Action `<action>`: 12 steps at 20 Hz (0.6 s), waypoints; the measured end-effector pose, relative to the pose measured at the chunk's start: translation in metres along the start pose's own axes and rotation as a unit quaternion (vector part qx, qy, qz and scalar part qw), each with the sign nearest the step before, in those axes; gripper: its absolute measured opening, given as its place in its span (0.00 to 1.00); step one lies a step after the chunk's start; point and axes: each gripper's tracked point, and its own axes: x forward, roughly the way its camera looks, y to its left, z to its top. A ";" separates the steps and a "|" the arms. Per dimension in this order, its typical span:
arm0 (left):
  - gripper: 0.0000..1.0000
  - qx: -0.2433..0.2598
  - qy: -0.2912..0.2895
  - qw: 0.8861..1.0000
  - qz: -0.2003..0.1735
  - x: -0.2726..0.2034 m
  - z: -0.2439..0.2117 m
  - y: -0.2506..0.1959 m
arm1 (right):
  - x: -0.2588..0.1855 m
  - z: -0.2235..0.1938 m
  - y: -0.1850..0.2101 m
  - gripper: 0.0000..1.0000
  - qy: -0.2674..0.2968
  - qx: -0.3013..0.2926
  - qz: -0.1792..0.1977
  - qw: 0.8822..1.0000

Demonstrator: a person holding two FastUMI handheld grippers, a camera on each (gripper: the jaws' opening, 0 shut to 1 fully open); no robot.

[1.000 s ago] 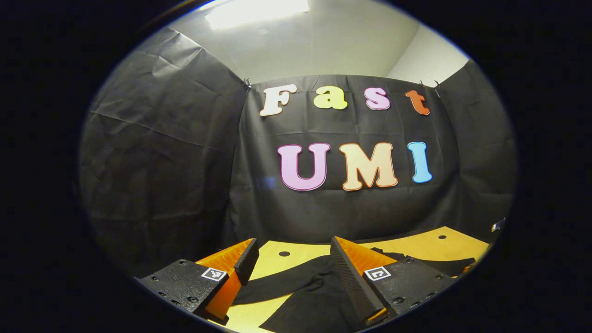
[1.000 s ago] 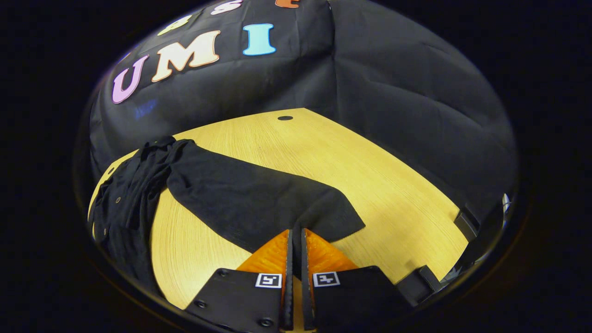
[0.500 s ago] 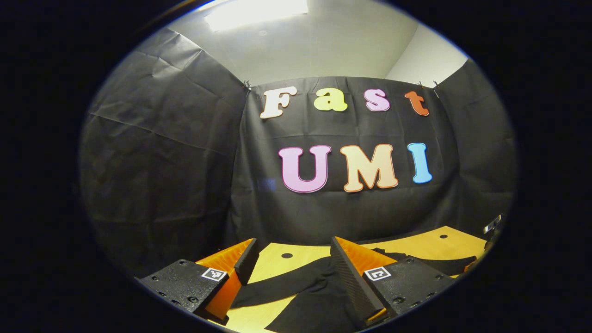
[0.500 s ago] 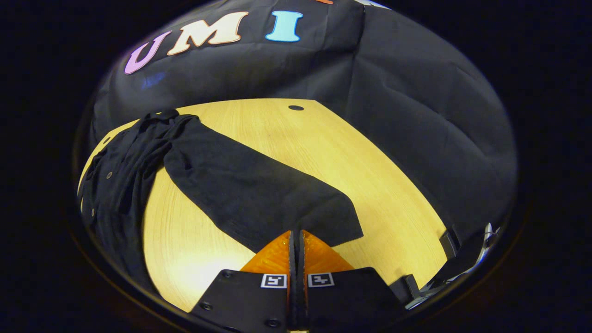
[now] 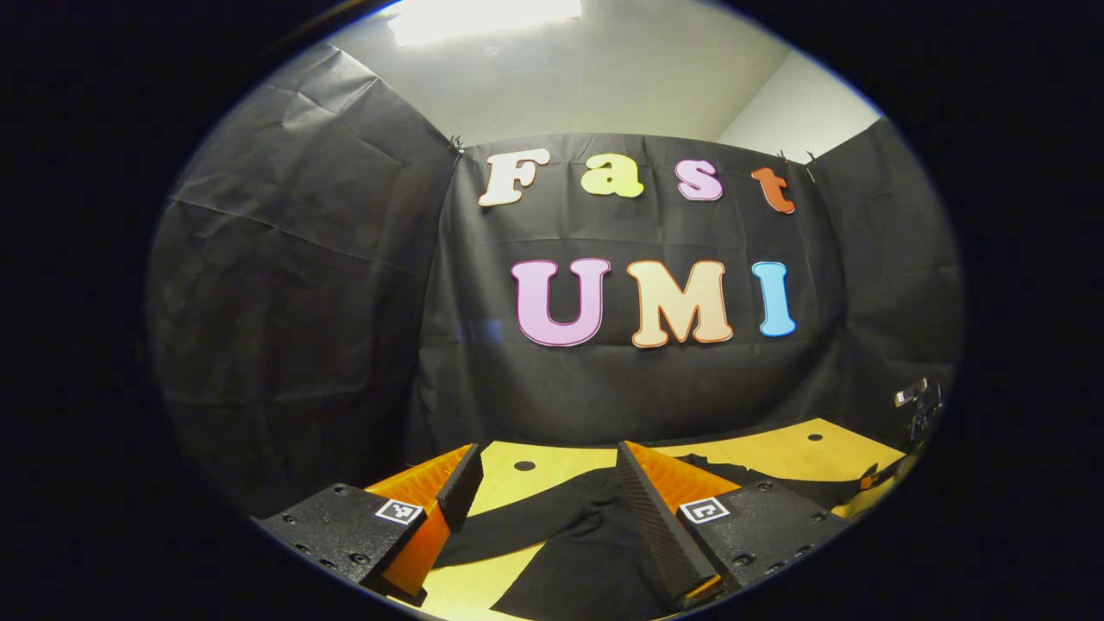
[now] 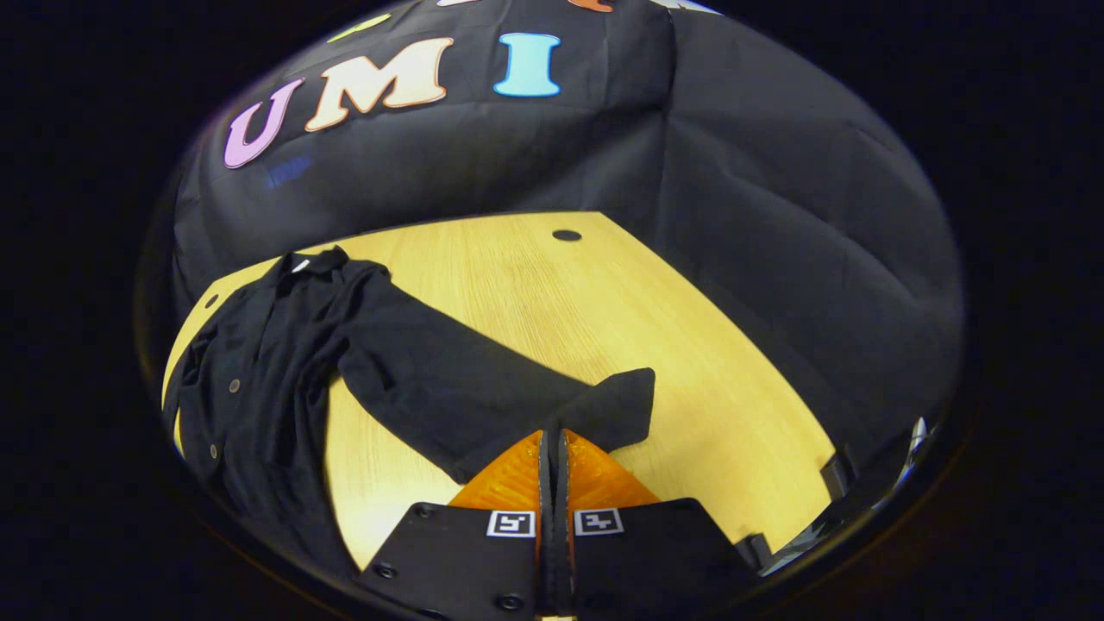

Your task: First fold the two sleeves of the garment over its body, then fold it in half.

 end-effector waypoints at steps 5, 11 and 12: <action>0.92 -0.016 0.005 1.000 -0.002 0.001 -0.006 0.012 | -0.011 0.070 0.037 0.02 -0.048 -0.026 0.017 0.998; 0.92 -0.045 0.023 0.999 0.009 0.003 -0.025 0.036 | -0.022 0.123 0.099 0.02 -0.083 -0.056 0.045 0.994; 0.92 -0.049 0.027 0.998 0.010 0.004 -0.029 0.040 | -0.023 0.131 0.111 0.02 -0.087 -0.062 0.050 0.993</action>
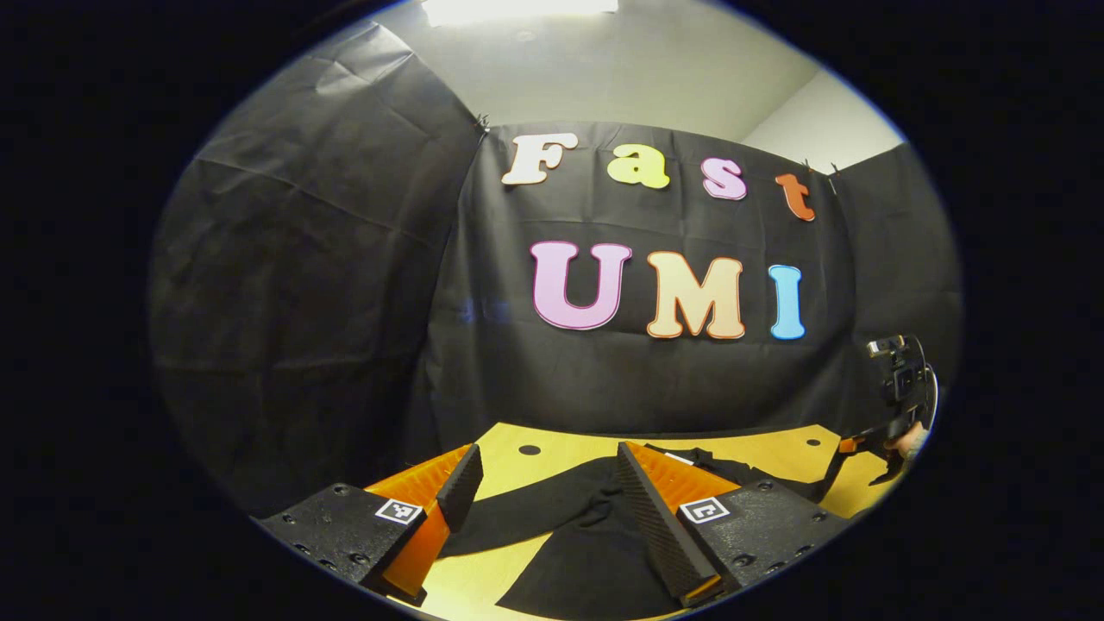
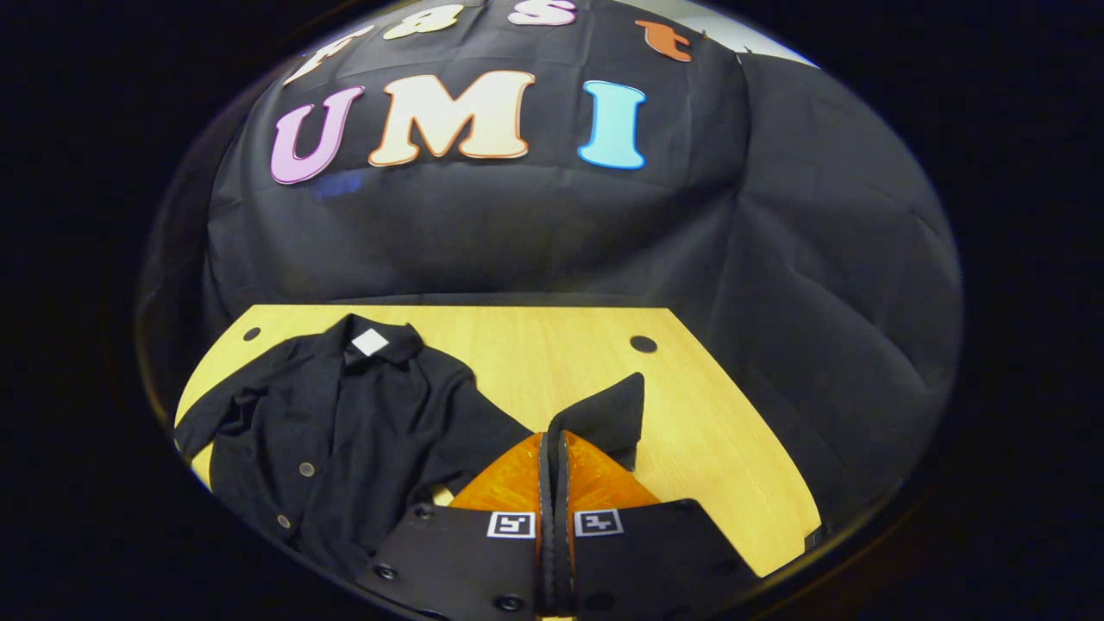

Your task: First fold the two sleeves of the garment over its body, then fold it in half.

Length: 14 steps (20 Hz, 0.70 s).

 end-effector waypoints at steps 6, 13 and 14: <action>0.92 -0.006 0.015 1.000 0.013 0.006 -0.016 0.023 | 0.009 0.054 0.067 0.02 -0.031 -0.014 0.042 0.999; 0.92 0.010 0.038 0.999 0.018 0.010 -0.031 0.045 | 0.019 0.111 0.163 0.02 -0.057 -0.019 0.096 0.994; 0.92 0.009 0.041 0.999 0.019 0.011 -0.034 0.049 | 0.019 0.119 0.179 0.02 -0.062 -0.025 0.106 0.992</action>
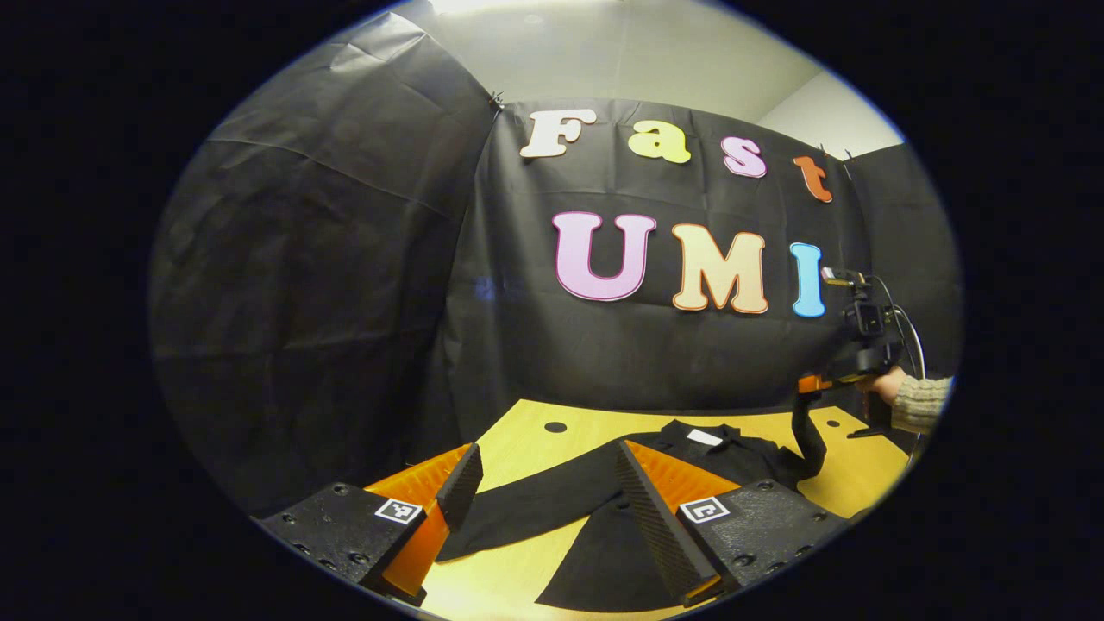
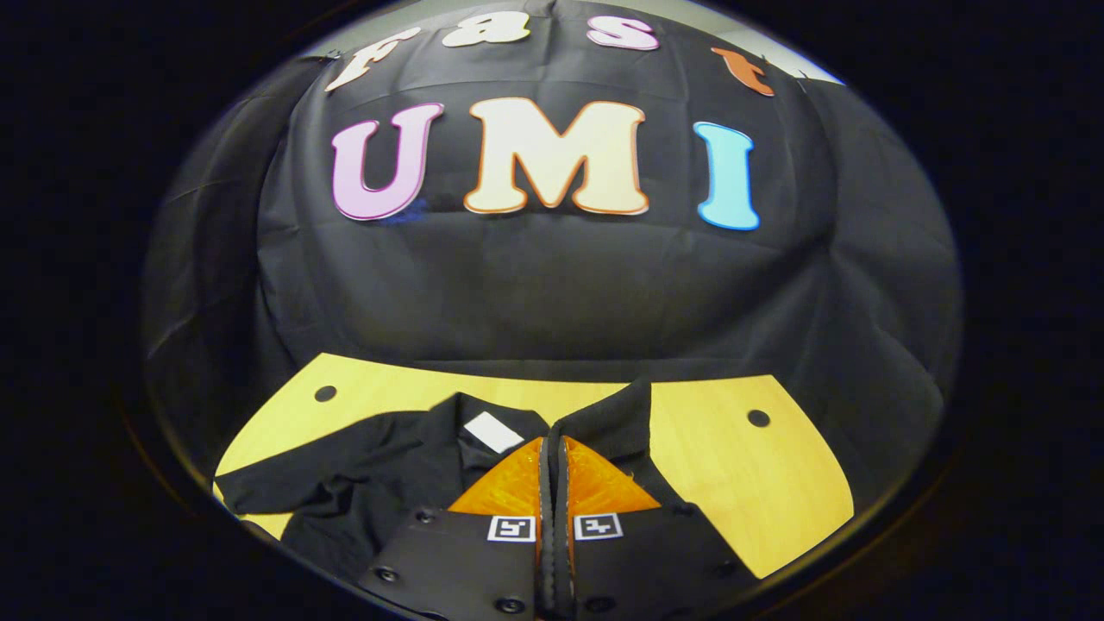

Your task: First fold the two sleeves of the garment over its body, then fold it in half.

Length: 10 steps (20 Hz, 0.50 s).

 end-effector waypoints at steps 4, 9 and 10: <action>0.92 0.003 0.009 1.000 0.010 0.006 -0.006 0.017 | 0.016 0.028 0.062 0.02 -0.015 -0.030 0.039 0.999; 0.92 0.003 0.027 0.999 0.020 0.012 -0.022 0.032 | 0.038 0.034 0.133 0.02 -0.018 -0.068 0.080 0.994; 0.92 0.004 0.032 0.999 0.022 0.015 -0.026 0.033 | 0.044 0.030 0.146 0.02 -0.015 -0.074 0.088 0.993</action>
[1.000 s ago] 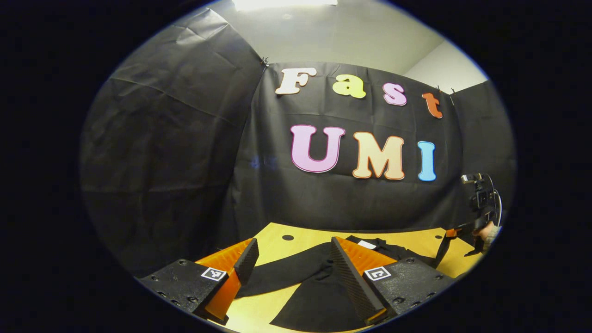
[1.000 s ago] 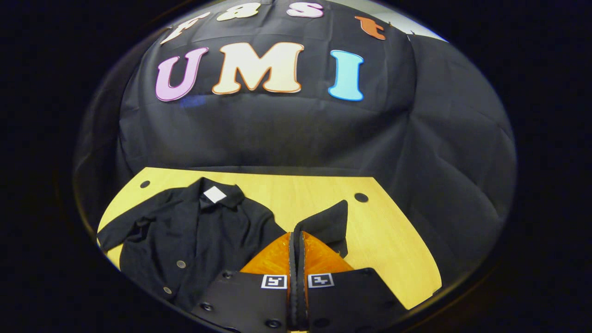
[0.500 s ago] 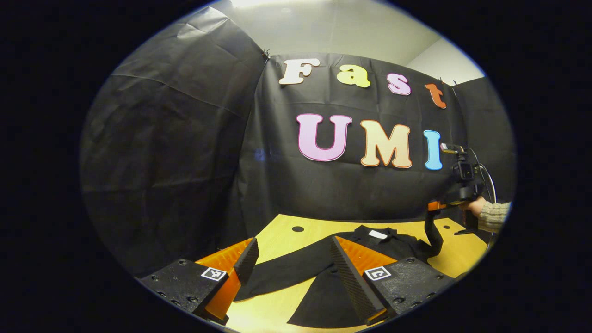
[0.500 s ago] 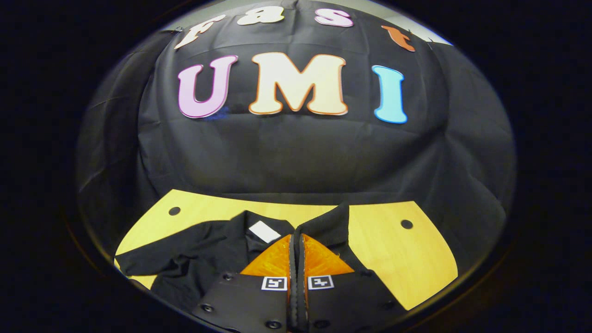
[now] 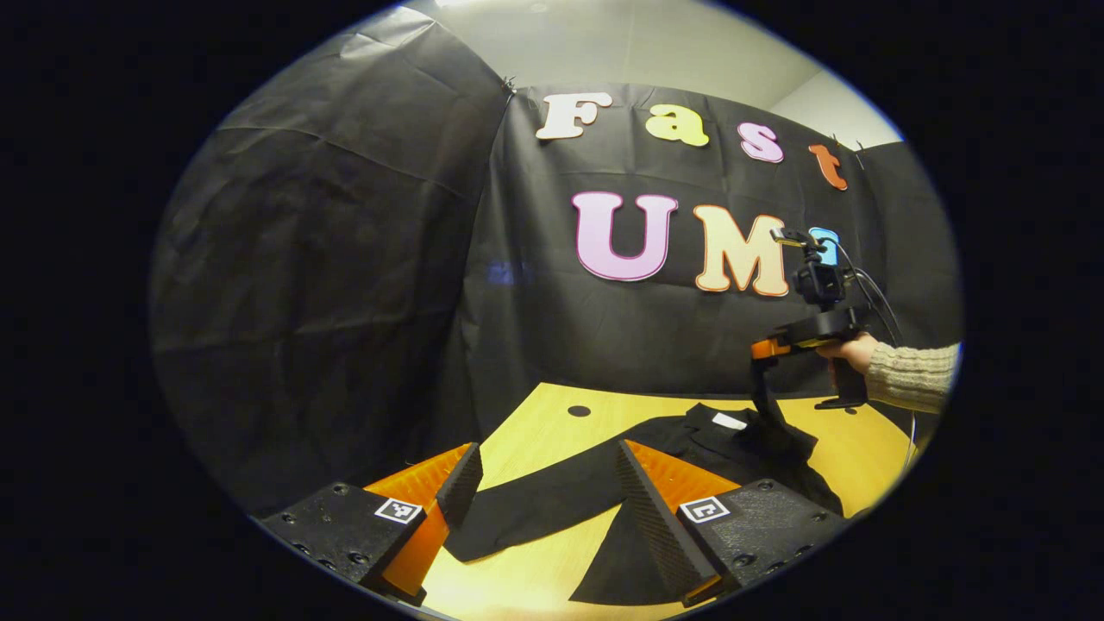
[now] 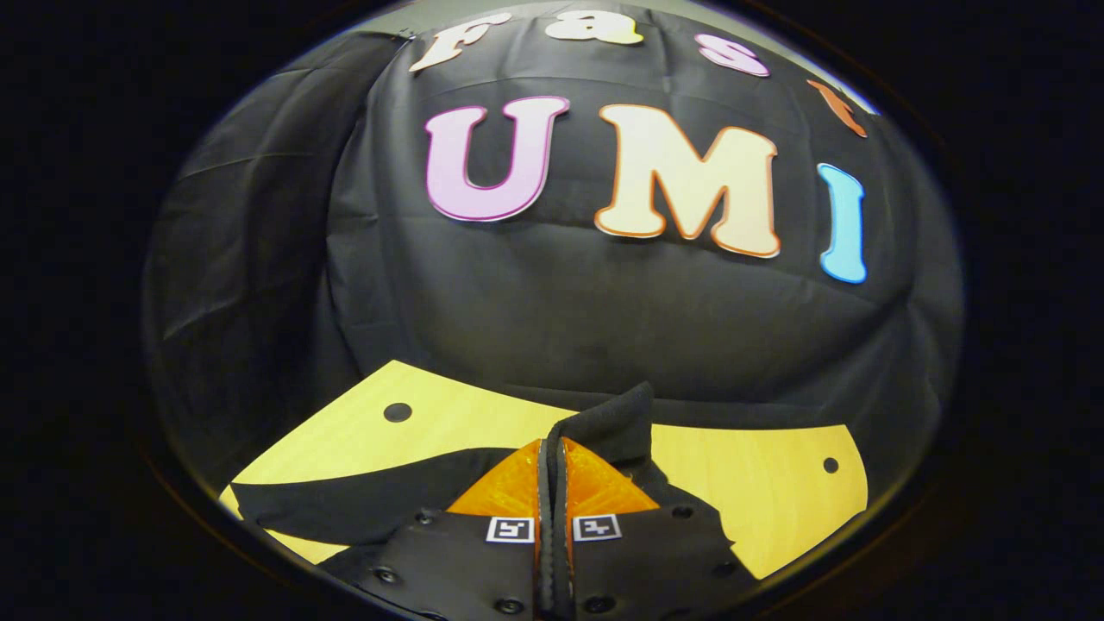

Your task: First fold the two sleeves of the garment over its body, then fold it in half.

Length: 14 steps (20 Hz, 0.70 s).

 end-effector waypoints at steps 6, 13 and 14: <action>0.92 0.011 0.035 0.999 0.008 0.010 -0.032 0.017 | 0.054 -0.042 0.058 0.02 0.047 -0.018 0.031 0.998; 0.93 0.011 0.067 0.998 0.017 0.025 -0.074 0.043 | 0.091 -0.082 0.083 0.02 0.077 -0.048 0.037 0.995; 0.92 0.011 0.072 0.997 0.018 0.029 -0.080 0.045 | 0.094 -0.086 0.084 0.02 0.080 -0.051 0.037 0.995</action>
